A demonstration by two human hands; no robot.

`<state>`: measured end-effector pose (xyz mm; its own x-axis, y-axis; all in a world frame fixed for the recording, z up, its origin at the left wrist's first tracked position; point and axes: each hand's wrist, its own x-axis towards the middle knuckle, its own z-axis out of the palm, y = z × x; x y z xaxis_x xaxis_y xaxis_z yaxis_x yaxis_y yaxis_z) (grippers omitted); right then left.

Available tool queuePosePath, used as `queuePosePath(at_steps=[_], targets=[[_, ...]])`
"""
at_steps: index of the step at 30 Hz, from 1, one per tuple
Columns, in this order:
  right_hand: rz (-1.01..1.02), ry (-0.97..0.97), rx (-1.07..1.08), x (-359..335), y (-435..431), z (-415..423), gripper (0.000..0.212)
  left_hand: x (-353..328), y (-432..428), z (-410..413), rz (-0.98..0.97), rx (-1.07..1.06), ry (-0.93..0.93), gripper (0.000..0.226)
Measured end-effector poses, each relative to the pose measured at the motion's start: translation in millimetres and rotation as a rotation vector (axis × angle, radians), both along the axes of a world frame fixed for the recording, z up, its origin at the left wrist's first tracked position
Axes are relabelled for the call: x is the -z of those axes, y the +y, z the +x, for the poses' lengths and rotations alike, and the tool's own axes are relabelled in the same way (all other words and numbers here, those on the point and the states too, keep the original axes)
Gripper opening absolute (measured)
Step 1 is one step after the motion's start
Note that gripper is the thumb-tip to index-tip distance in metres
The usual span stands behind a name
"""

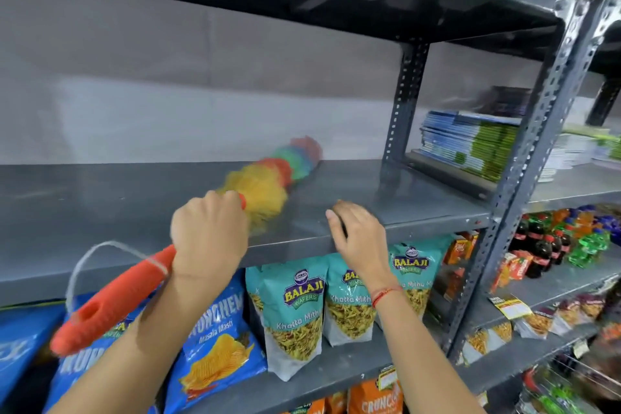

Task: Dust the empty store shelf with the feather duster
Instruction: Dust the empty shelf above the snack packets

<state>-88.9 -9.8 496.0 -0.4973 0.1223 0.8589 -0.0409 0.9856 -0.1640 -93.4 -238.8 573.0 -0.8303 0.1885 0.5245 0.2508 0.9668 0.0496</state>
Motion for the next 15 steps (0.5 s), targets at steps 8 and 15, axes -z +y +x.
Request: queuePosePath(at_steps=[8, 15], targets=[[-0.03, 0.141, 0.137, 15, -25, -5, 0.037, 13, 7, 21, 0.048, 0.19, -0.061, 0.037], [-0.115, 0.178, 0.14, 16, -29, -8, 0.04, 10, -21, 5, 0.109, 0.098, -0.176, 0.04]])
